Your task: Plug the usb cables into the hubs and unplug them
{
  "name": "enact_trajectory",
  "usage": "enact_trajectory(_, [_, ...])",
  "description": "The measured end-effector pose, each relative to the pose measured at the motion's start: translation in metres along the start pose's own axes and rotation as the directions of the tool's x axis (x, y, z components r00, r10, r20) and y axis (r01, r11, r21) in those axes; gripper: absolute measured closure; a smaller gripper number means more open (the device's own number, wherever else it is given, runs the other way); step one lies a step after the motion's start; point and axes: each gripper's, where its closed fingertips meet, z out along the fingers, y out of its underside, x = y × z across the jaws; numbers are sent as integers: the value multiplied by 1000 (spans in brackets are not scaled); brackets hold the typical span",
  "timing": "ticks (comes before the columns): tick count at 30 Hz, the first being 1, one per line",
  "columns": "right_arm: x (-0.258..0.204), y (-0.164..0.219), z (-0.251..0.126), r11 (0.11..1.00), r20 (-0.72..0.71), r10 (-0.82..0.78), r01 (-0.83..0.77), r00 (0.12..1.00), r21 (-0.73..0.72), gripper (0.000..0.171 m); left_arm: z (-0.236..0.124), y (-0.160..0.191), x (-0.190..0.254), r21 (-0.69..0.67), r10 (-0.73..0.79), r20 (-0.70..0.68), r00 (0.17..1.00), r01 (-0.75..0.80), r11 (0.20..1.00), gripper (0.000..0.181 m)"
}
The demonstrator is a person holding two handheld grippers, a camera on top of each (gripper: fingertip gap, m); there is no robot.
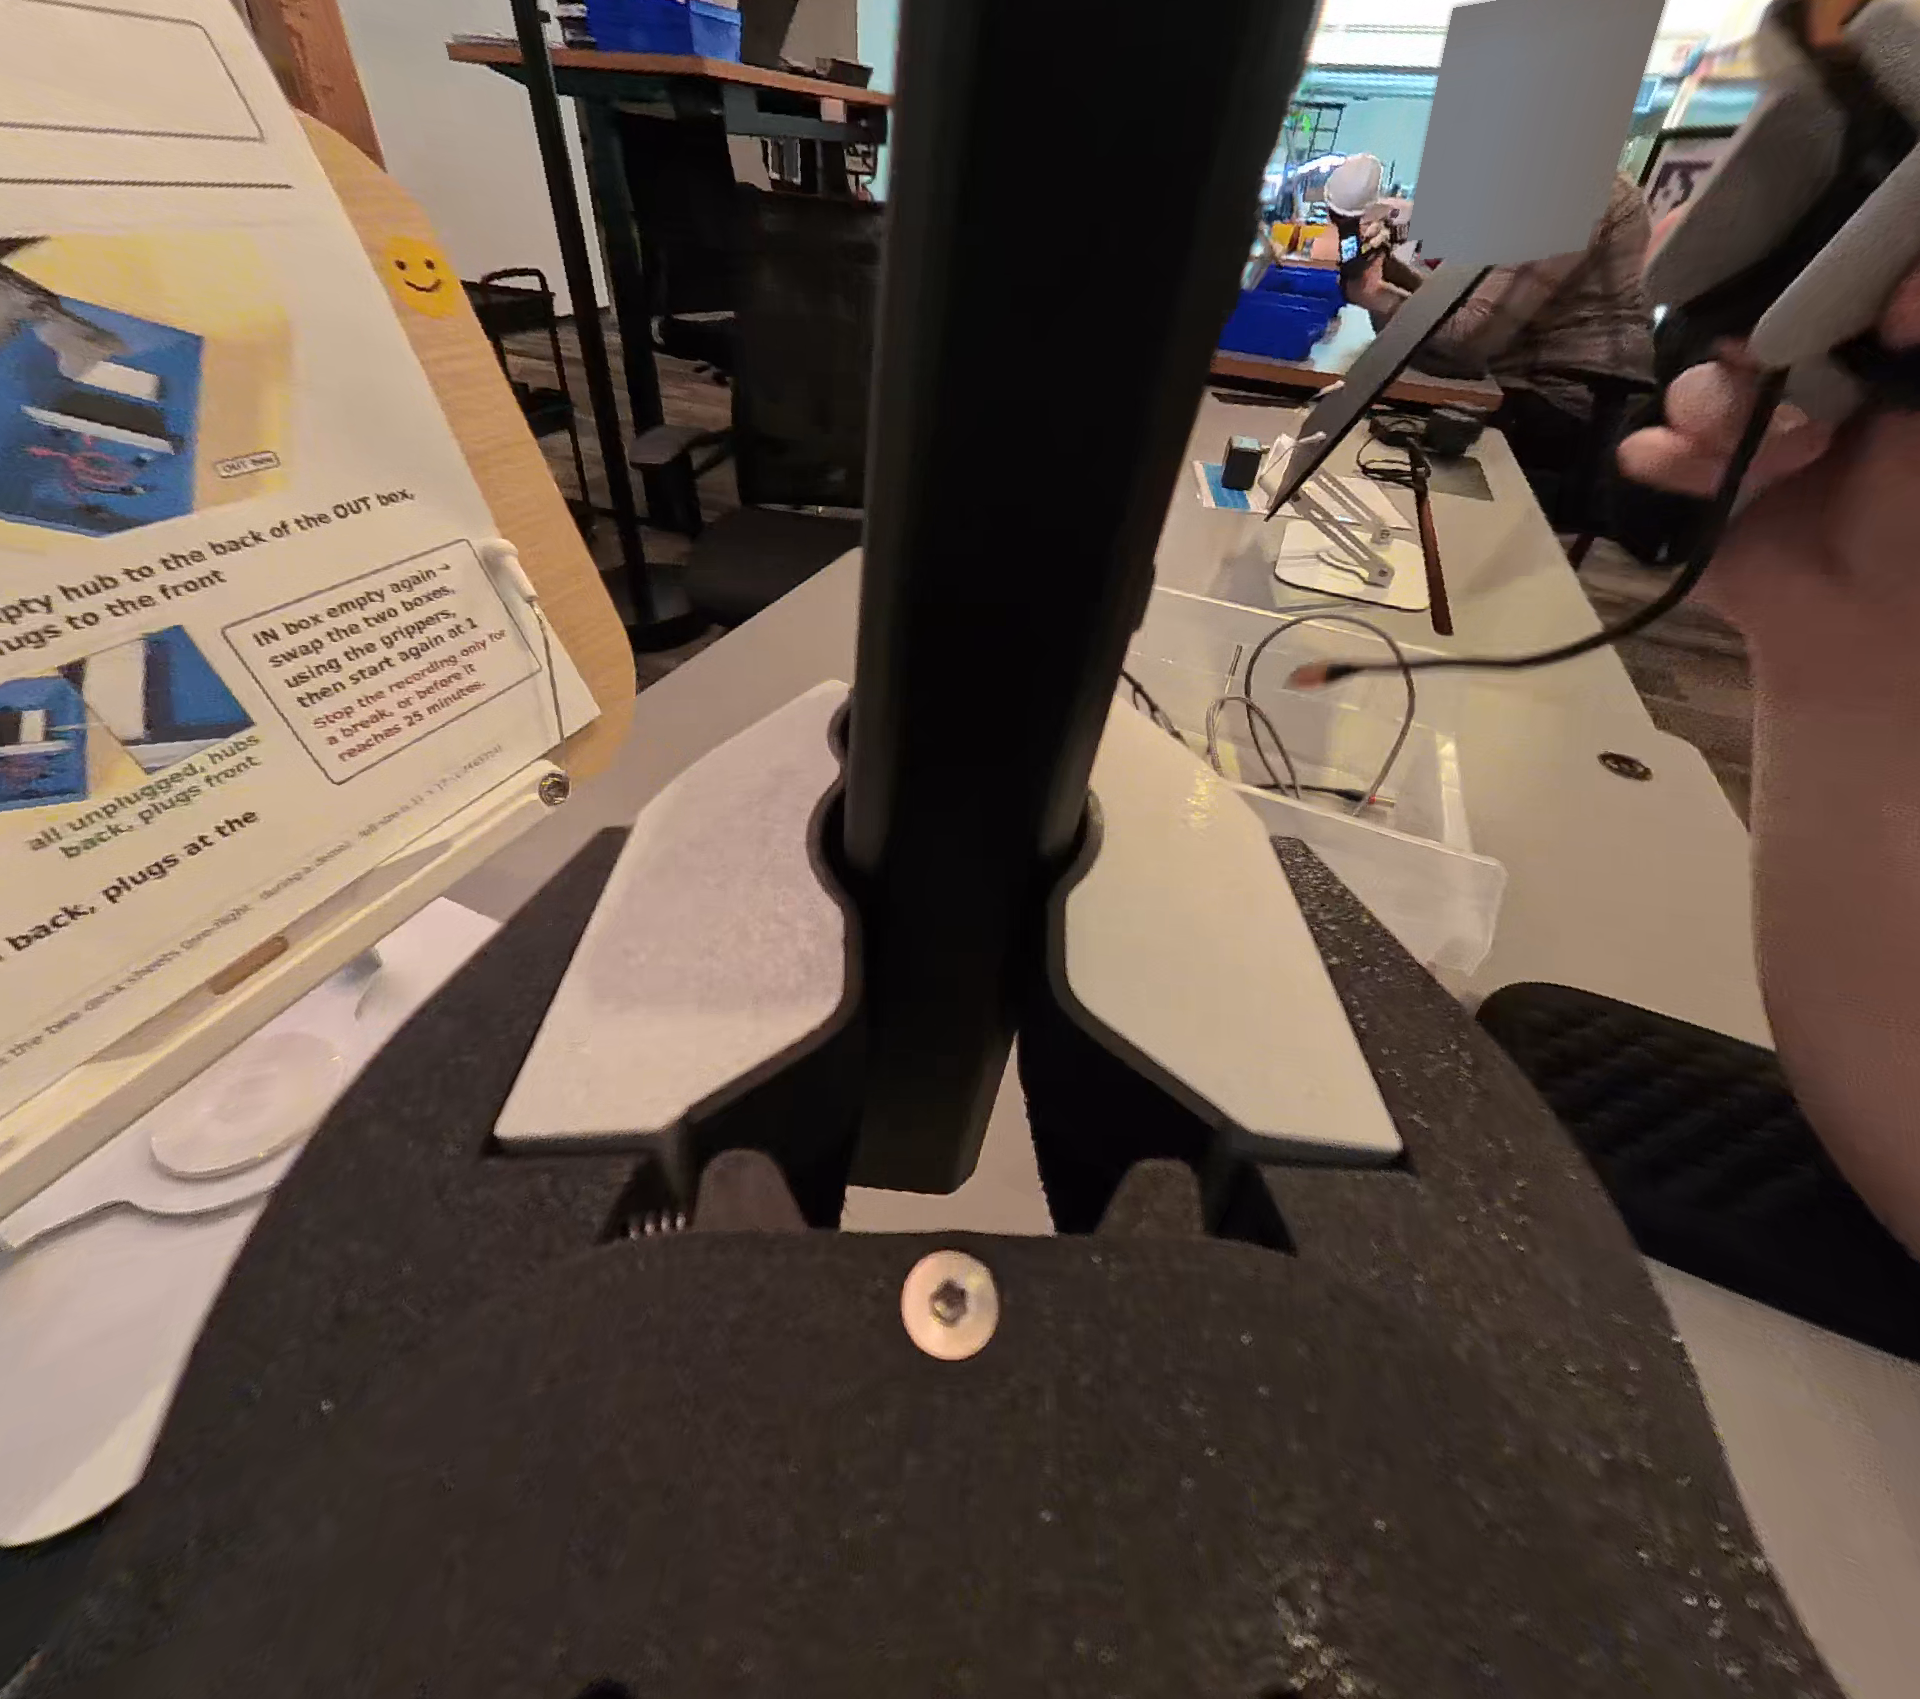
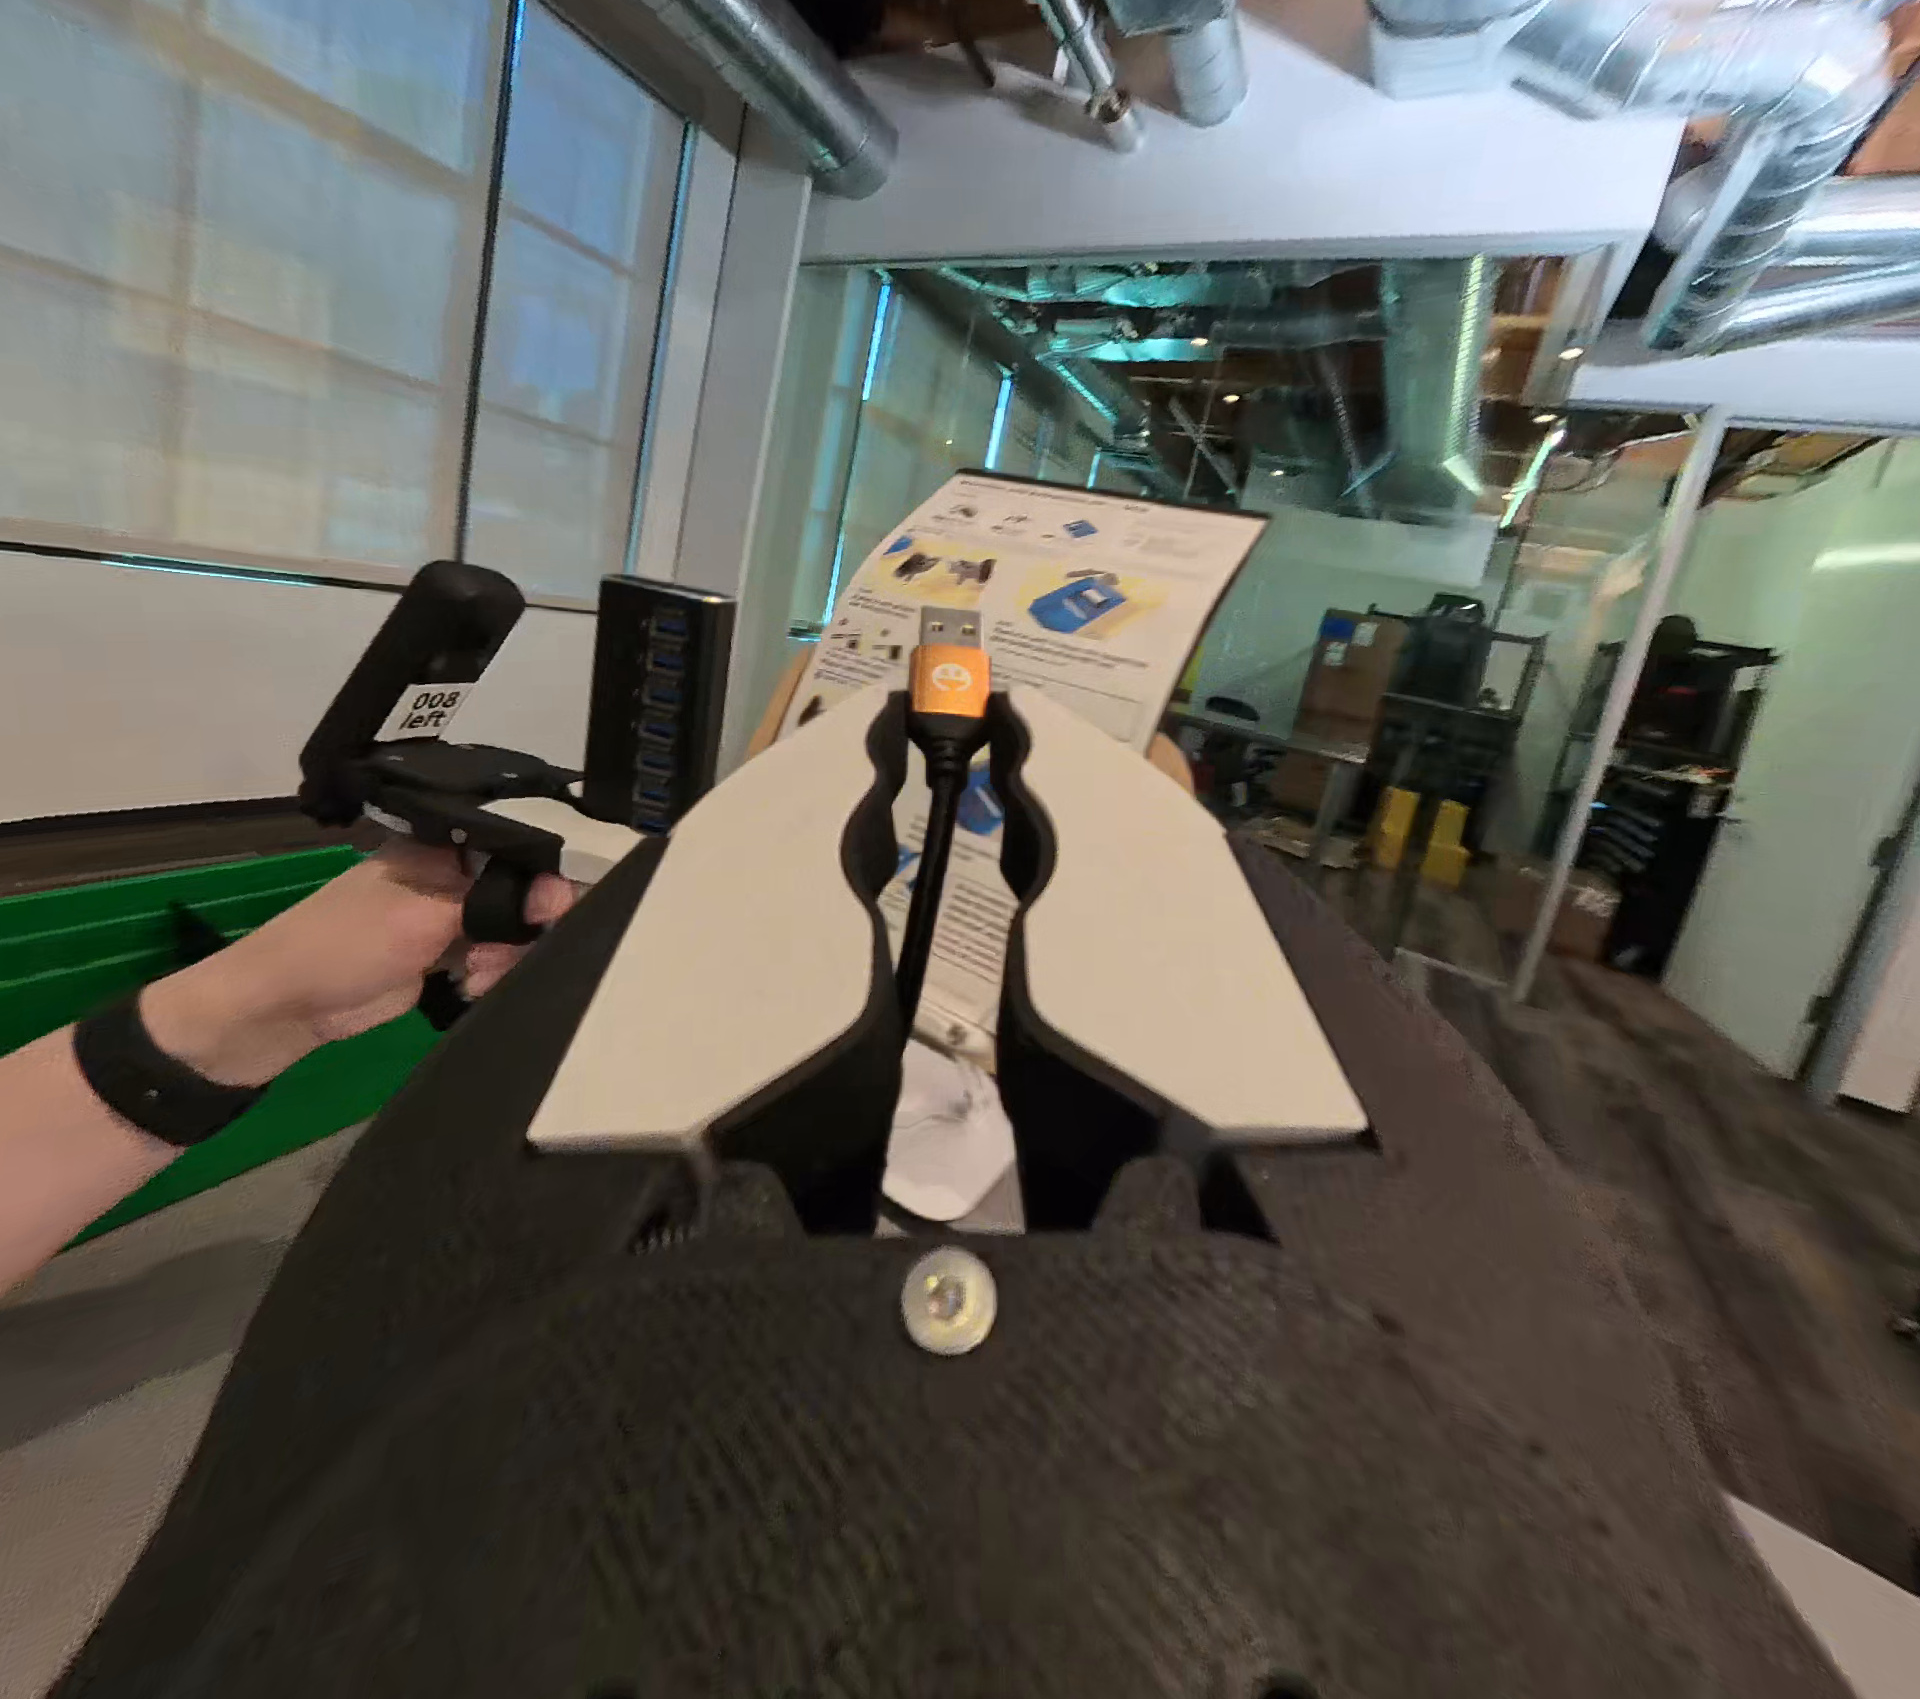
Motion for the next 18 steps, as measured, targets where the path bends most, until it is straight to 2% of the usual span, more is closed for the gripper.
enact_trajectory(1, [9,-5,-10,1000,-19,-26,25,999,-12,155,1,1,1,-9,4,-2,1000,-4,1000,150])
enact_trajectory(3, [30,10,-25,988,-42,-68,62,997,-140,155,3,3,3,-17,5,-11,1000,-5,1000,150])
enact_trajectory(6, [53,63,-43,932,17,-6,12,1000,-362,155,5,3,7,-13,-8,-37,999,7,1000,150])
enact_trajectory(12, [74,151,-75,808,100,127,-45,987,-588,155,4,3,8,-19,-15,-47,999,15,1000,150])
enact_trajectory(15, [71,181,-87,763,165,130,8,978,-647,155,4,3,7,-18,-24,-50,998,23,1000,150])
enact_trajectory(18, [69,167,-74,822,194,68,55,979,-567,155,5,4,8,-24,-25,-50,998,23,999,150])
